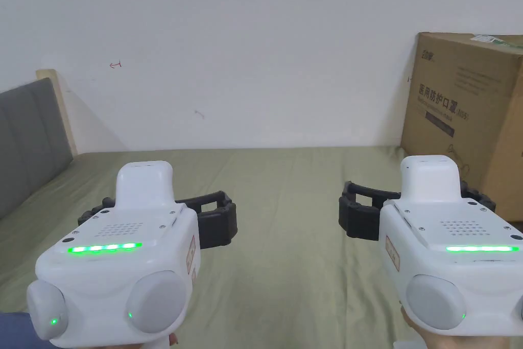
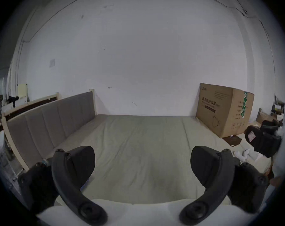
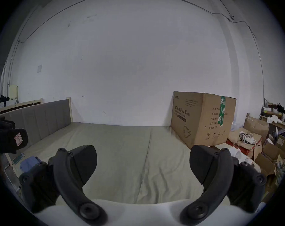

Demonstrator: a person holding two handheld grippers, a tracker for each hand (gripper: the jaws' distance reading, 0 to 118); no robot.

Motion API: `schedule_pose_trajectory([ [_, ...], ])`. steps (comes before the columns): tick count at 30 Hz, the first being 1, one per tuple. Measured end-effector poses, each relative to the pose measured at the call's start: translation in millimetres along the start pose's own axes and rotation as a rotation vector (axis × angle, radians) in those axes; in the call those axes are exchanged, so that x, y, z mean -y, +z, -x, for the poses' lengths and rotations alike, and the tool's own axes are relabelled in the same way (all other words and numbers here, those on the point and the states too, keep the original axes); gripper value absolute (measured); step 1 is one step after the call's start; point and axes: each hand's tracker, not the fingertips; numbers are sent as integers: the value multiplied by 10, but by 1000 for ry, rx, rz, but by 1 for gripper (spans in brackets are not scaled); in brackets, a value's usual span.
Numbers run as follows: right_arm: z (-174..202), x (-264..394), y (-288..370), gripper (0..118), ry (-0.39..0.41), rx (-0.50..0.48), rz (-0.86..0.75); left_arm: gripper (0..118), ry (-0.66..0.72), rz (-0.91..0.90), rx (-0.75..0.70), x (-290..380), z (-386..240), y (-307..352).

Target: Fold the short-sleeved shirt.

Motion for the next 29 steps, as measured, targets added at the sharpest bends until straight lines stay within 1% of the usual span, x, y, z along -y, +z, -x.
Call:
schedule_pose_trajectory([
  [3,1,2,-4,114,1,2,2,117,-12,2,-32,20,-30,-7],
  [9,19,-5,-30,114,-7,0,8,117,-45,-10,-50,4,-77,-5],
  [16,68,6,-44,114,23,-4,11,117,-43,11,-52,1,-54,-59],
  [29,78,38,-72,114,16,-7,18,117,-85,-15,-69,34,-79,-82],
])
